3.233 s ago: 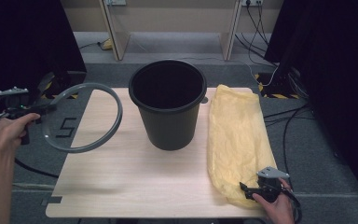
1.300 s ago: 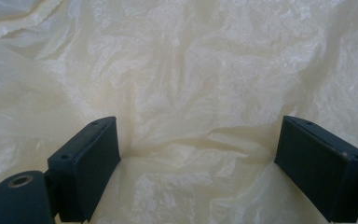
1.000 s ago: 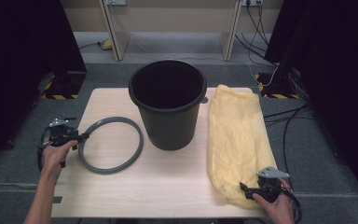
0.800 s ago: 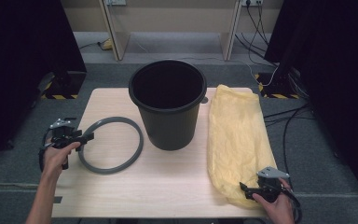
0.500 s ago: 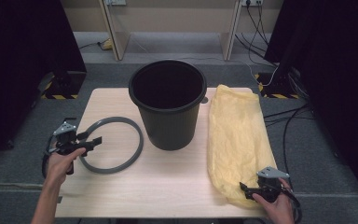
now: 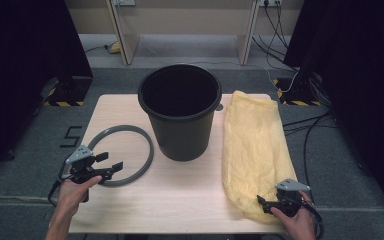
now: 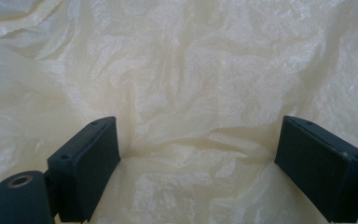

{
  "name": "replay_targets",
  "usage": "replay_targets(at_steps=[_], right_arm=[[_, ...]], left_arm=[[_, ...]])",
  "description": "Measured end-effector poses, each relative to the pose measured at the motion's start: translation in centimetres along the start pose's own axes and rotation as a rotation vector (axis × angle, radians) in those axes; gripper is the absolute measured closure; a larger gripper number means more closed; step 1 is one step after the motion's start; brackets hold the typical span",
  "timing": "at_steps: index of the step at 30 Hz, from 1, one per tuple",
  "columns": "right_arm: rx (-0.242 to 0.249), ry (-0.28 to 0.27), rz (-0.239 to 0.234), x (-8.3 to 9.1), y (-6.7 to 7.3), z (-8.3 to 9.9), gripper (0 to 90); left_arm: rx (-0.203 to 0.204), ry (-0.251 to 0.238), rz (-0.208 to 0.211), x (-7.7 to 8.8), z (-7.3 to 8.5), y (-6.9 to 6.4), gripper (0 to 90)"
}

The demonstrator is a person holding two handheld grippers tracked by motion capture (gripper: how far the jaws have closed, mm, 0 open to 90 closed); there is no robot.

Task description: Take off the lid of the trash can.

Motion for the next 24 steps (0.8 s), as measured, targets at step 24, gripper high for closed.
replay_targets(at_steps=[24], right_arm=[[-0.004, 0.002, 0.004, -0.1, 0.0, -0.1, 13.5]], left_arm=[[-0.107, 0.108, 0.168, -6.2, 3.8, -7.2, 20.4]])
Point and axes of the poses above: each handheld gripper's, and its own axes: x roughly backward along the jaws, z roughly out of its underside, y roughly to its left, the point moved 9 cm from there along -x, roughly forward along the jaws, and after that the axes turned 3 degrees about z, right-handed, at the moved point
